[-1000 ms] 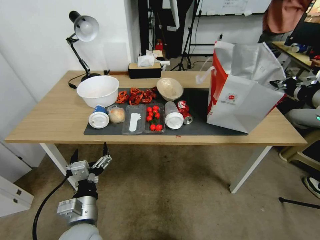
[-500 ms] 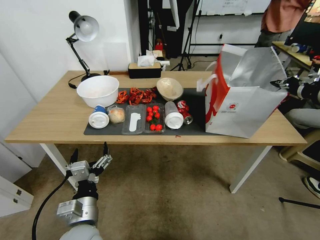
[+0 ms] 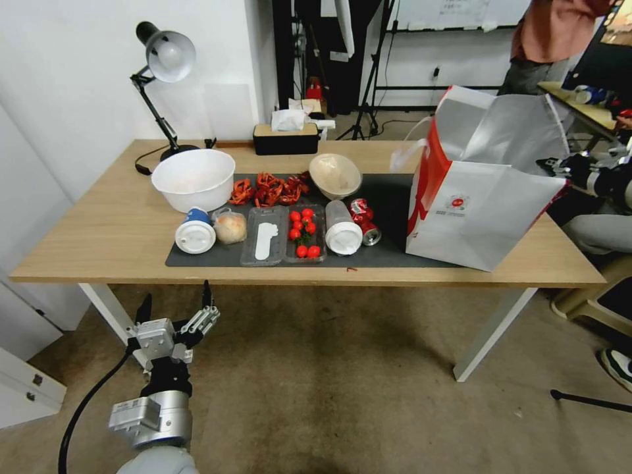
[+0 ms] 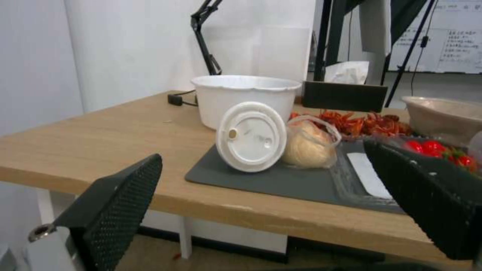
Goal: Pick up the food delivery bag from the floor and place it on the table.
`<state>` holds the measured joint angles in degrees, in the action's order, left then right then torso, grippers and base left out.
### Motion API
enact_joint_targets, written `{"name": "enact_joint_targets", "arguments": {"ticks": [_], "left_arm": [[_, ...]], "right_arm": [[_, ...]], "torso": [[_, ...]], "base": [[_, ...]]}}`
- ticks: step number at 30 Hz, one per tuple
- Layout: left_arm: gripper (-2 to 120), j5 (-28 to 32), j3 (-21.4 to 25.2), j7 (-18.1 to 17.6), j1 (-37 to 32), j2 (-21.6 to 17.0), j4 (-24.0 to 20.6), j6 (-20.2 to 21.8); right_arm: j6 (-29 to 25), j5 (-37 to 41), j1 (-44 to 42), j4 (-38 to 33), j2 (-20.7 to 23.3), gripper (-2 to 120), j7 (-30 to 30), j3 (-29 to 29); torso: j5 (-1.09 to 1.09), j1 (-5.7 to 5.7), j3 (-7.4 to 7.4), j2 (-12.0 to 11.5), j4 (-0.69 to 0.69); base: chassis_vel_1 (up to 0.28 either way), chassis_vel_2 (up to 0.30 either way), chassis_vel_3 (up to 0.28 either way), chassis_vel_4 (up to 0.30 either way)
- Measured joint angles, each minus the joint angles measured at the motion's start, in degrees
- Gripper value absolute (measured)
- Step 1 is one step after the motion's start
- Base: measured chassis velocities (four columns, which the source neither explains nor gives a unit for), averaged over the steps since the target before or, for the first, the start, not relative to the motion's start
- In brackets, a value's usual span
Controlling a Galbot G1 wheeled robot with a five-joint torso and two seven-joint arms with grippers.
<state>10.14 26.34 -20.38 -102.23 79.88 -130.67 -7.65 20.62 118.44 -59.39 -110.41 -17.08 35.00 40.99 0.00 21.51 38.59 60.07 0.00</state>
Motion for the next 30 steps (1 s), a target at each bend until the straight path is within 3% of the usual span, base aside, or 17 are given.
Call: {"name": "enact_joint_targets", "arguments": {"ticks": [6, 8, 12, 14, 16, 20, 30], "left_arm": [[100, -0.11, 0.1, 0.0, -0.13, 0.11, -0.17, 0.0], [100, -0.14, 0.1, 0.01, -0.16, 0.14, -0.17, -0.01], [100, -0.33, 0.1, 0.0, -0.31, 0.36, -0.27, -0.13], [100, -0.34, 0.11, 0.0, -0.32, 0.37, -0.34, -0.13], [100, -0.35, 0.13, -0.04, -0.36, 0.41, -0.48, -0.13], [100, -0.36, 0.19, -0.04, -0.52, 0.44, -0.79, -0.11], [100, -0.14, 0.64, -0.21, -0.84, 0.11, -1.47, -0.11]], "right_arm": [[-0.22, -1.44, 0.29, 0.06, 0.17, 45, -0.95, -0.37], [-0.32, -1.73, 0.32, 0.06, 0.2, 47, -1.01, -0.41], [-1.47, -4.95, 0.15, -0.41, 0.29, 67, -1.04, -0.75], [-1.66, -5.41, 0.1, -0.58, 0.3, 70, -1.03, -0.75], [-2.77, -7.08, -0.27, -1.43, 0.3, 83, -1.7, -0.72], [-5.46, -11.57, -1.57, -3.0, 0.3, 95, -3.79, -0.32], [-14.9, -32.11, -6.61, -9.38, 0.35, 100, -8.76, 0.22]], "torso": [[0.0, 0.0, 0.0, 0.0, 0.0], [0.0, 0.0, 0.0, 0.0, 0.0], [0.0, 0.0, 0.0, 0.0, 0.0], [0.0, 0.0, 0.0, 0.0, 0.0], [0.0, 0.0, 0.0, 0.0, 0.0], [0.01, 0.0, 0.0, 0.0, 0.0], [0.01, 0.0, 0.0, 0.0, 0.0]], "base": [[0.0, 0.0, 0.0, 0.0], [0.0, 0.0, 0.0, 0.0], [0.0, 0.0, 0.0, 0.0], [0.0, 0.0, 0.0, 0.0], [0.0, 0.0, 0.0, 0.0], [0.0, 0.0, 0.0, 0.0], [0.0, 0.0, 0.0, 0.0]]}}
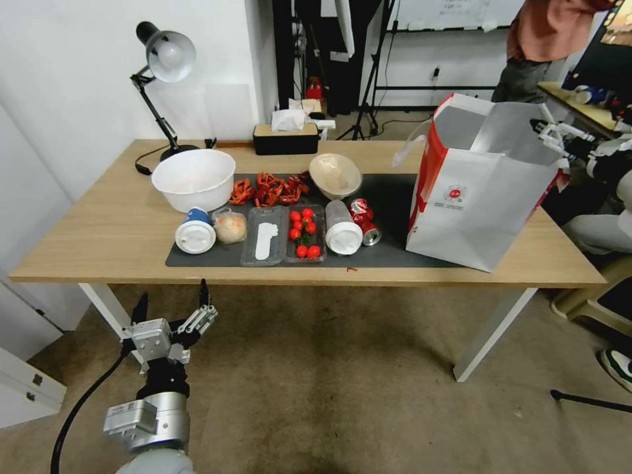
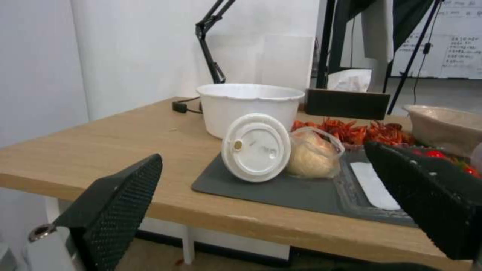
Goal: Pick up the food delivery bag from the floor and place it on the table.
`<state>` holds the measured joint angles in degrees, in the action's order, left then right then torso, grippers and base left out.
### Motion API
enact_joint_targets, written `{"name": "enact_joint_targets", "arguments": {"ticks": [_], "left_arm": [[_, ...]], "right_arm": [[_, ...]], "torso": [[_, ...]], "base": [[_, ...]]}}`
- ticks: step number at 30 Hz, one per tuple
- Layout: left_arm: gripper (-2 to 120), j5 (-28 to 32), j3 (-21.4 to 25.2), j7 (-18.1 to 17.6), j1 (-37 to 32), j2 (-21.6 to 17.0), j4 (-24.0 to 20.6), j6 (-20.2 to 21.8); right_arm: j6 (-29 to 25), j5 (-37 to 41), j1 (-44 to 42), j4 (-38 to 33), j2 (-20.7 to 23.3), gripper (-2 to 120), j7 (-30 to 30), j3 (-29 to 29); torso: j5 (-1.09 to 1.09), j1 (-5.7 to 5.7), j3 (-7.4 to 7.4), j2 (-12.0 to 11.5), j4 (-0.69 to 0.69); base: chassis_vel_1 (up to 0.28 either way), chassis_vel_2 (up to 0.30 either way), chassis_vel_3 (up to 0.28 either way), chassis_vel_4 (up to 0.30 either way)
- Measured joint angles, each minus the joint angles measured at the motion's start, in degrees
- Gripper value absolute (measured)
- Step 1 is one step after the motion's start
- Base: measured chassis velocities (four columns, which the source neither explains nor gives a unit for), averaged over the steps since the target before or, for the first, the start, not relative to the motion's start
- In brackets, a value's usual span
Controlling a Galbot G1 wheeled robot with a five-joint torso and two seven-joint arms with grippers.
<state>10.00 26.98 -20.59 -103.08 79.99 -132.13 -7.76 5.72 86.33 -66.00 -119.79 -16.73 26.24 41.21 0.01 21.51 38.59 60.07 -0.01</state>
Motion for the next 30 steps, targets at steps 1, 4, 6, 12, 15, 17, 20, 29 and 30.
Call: {"name": "enact_joint_targets", "arguments": {"ticks": [1, 4, 6, 12, 15, 17, 20, 29, 30], "left_arm": [[100, 0.0, 0.0, 0.0, 0.0, 0.0, 0.0, 0.0], [100, 0.03, 0.01, -0.02, 0.0, 0.05, -0.19, -0.06], [100, 0.03, 0.01, -0.01, -0.01, 0.06, -0.22, -0.08], [100, 0.03, 0.32, 0.33, -0.1, 0.04, -0.7, -0.19], [100, 0.03, 0.44, 0.72, -0.15, 0.03, -0.78, -0.27], [100, 0.03, 0.41, 1.18, -0.26, 0.19, -0.9, -0.41], [100, -0.02, 0.31, 1.61, -0.34, 0.41, -0.99, -0.58], [100, -0.63, 0.08, 3.06, -0.75, 0.88, -0.84, -1.97], [100, -0.67, 0.03, 3.26, -0.78, 0.91, -0.78, -2.13]], "right_arm": [[0.0, 0.0, 0.0, 0.0, 0.0, 100, 0.0, 0.0], [-5.71, -6.33, -2.57, -1.88, -0.48, 100, -5.18, -0.51], [-6.92, -7.36, -2.92, -2.37, -0.62, 100, -6.17, -0.84], [-12.76, -12.05, -5.05, -7.25, -1.68, 100, -9.56, -2.41], [-14.25, -14.46, -6.37, -9.39, -2.38, 100, -9.61, -3.05], [-15.96, -17.84, -8.9, -11.7, -3.59, 100, -9.54, -3.45], [-17.14, -21.25, -12.38, -13.78, -5.35, 100, -8.91, -3.43], [-20.03, -38.2, -29.95, -17.48, -16.87, 100, -7.31, -2.18], [-20.37, -39.9, -31.65, -17.52, -18.2, 100, -7.28, -2.19]], "torso": [[0.0, 0.0, 0.0, 0.0, 0.0], [0.01, 0.0, 0.0, 0.0, 0.0], [0.0, 0.0, 0.0, 0.0, 0.0], [0.0, 0.0, 0.0, 0.0, 0.01], [0.0, 0.0, 0.0, 0.0, 0.0], [0.01, 0.0, 0.0, 0.0, 0.01], [0.01, 0.0, 0.0, 0.0, 0.01], [0.0, 0.0, 0.0, 0.0, 0.01], [0.0, 0.0, -0.01, 0.0, -0.01]], "base": [[0.0, 0.0, 0.0, 0.0], [0.0, 0.0, 0.0, 0.0], [0.0, 0.0, 0.0, 0.0], [0.0, 0.0, 0.0, 0.0], [0.0, 0.0, 0.0, 0.0], [0.0, 0.0, 0.0, 0.0], [0.0, 0.0, 0.0, 0.0], [0.0, 0.0, 0.0, 0.0], [0.0, 0.0, 0.0, 0.0]]}}
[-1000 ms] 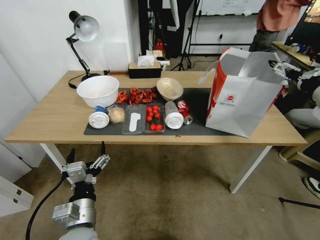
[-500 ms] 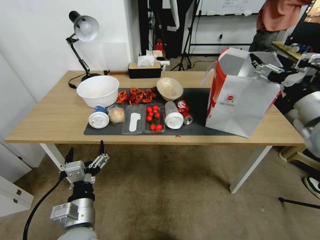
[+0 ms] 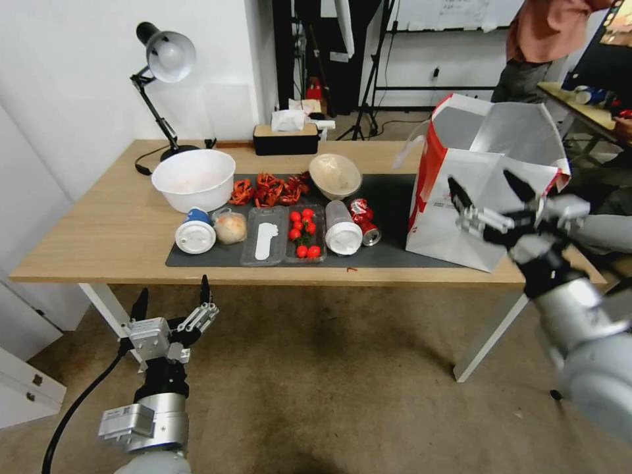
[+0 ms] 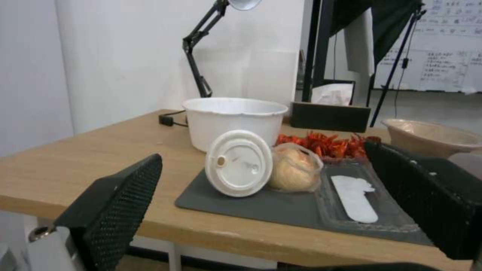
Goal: Pick up the food delivery bag from the floor and place it on the table.
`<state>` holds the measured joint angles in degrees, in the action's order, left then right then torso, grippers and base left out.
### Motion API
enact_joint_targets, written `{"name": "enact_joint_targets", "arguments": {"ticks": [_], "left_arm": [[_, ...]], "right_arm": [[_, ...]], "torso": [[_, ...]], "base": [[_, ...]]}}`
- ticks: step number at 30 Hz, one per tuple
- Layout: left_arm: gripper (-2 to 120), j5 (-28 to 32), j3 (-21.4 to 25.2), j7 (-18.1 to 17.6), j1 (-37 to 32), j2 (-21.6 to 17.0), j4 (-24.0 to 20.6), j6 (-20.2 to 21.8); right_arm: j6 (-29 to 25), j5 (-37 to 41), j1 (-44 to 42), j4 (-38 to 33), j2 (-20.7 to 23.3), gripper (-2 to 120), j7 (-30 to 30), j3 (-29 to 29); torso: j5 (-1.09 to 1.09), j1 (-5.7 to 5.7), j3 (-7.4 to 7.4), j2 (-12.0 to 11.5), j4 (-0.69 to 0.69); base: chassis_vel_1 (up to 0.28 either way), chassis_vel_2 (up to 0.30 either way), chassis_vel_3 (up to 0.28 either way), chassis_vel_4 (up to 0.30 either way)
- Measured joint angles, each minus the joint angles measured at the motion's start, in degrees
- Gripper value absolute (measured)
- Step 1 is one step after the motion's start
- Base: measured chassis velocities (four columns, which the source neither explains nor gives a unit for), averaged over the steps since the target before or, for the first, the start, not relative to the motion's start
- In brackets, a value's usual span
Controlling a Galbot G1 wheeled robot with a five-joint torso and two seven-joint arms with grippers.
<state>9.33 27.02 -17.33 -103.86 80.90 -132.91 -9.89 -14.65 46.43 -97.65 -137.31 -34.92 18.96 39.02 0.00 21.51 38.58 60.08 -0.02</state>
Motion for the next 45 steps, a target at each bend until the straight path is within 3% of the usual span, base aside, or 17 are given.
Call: {"name": "enact_joint_targets", "arguments": {"ticks": [1, 9, 17, 31, 45], "left_arm": [[100, 0.0, 0.0, 0.0, 0.0, 0.0, 0.0, 0.0], [100, -0.02, -0.3, 2.78, -0.02, -0.07, 1.68, -1.21], [100, 0.16, -0.67, 7.41, -0.04, 0.01, 4.92, -3.59], [100, -0.25, -0.36, 8.29, 0.84, -0.11, 7.85, -4.42], [100, 0.42, -0.34, 9.49, 0.78, -0.14, 7.89, -3.74]], "right_arm": [[0.0, 0.0, 0.0, 0.0, 0.0, 100, 0.0, 0.0], [-5.75, -13.75, -8.59, 3.26, -12.76, 100, -0.78, -3.77], [-9.28, -19.82, -8.87, 9.32, -19.09, 100, -0.04, -8.52], [-8.16, -18.67, -6.47, 13.24, -19.51, 100, -0.18, -11.47], [-7.83, -18.23, -6.4, 13.46, -19.13, 100, -0.34, -11.39]], "torso": [[0.0, 0.0, 0.0, 0.0, 0.0], [0.0, 0.0, 0.0, 0.0, 0.01], [0.0, 0.0, 0.01, 0.0, 0.02], [0.0, 0.0, 0.01, 0.0, 0.02], [0.0, 0.0, 0.01, 0.0, 0.01]], "base": [[0.0, 0.0, 0.0, 0.0], [0.0, 0.0, 0.0, 0.0], [0.0, 0.0, 0.0, 0.0], [0.0, 0.0, 0.0, 0.0], [0.0, 0.0, 0.0, 0.0]]}}
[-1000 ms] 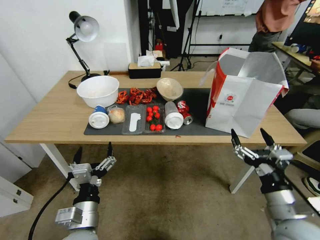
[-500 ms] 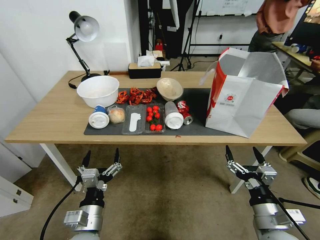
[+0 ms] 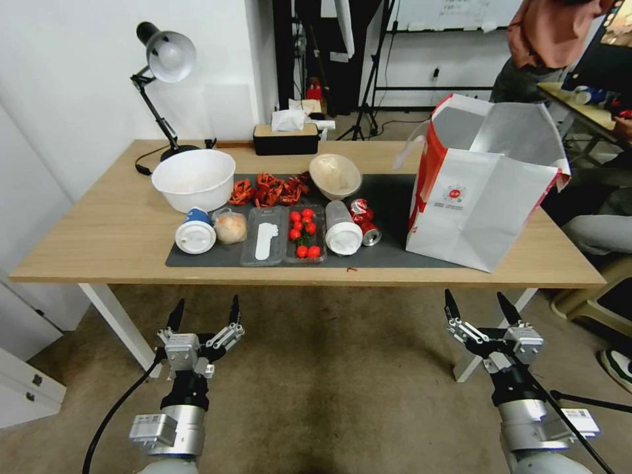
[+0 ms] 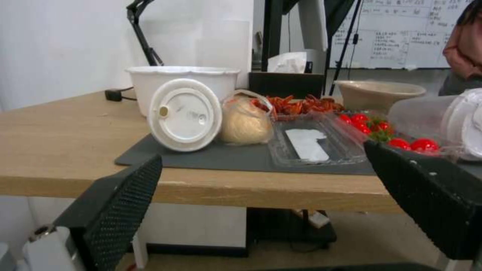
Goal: Pick up the food delivery bag from the floor and place it on the table.
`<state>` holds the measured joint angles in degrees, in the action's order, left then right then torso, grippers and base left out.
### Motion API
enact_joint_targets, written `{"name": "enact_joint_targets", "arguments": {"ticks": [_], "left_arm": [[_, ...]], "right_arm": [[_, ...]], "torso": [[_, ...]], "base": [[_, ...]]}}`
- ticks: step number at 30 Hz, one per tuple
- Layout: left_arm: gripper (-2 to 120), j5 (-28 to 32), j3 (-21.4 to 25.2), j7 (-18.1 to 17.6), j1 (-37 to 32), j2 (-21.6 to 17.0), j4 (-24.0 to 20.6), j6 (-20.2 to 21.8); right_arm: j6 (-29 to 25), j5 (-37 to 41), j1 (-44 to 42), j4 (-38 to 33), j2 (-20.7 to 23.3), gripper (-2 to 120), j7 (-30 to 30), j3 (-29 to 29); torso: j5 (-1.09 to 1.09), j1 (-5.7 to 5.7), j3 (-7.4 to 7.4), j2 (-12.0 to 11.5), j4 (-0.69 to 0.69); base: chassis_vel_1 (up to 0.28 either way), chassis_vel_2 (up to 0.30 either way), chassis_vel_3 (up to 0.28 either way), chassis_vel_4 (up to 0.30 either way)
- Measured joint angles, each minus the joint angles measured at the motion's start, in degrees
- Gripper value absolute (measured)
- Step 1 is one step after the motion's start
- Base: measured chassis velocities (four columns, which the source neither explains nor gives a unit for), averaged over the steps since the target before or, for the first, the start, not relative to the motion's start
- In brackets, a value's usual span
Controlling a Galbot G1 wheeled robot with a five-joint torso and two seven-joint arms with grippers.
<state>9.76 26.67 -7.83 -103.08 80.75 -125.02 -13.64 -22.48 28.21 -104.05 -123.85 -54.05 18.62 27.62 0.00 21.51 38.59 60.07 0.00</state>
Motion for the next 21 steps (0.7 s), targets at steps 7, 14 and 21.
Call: {"name": "enact_joint_targets", "arguments": {"ticks": [7, 14, 21], "left_arm": [[100, 0.02, 0.0, -0.01, -0.01, 0.0, -0.01, 0.04], [100, 0.03, 0.0, -0.04, -0.01, 0.0, -0.02, 0.07], [100, 0.03, 0.0, -0.06, -0.01, 0.0, -0.05, 0.09]], "right_arm": [[0.02, 0.04, 0.01, -0.05, 0.03, 100, -0.03, 0.02], [0.04, 0.08, 0.01, -0.07, 0.05, 100, -0.03, 0.05], [0.05, 0.09, 0.01, -0.11, 0.06, 100, -0.03, 0.07]], "torso": [[0.0, 0.0, 0.0, 0.0, 0.0], [0.0, 0.0, 0.0, 0.0, 0.0], [0.0, 0.0, 0.0, 0.0, 0.0]], "base": [[0.0, 0.0, 0.0, 0.0], [0.0, 0.0, 0.0, 0.0], [0.0, 0.0, 0.0, 0.0]]}}
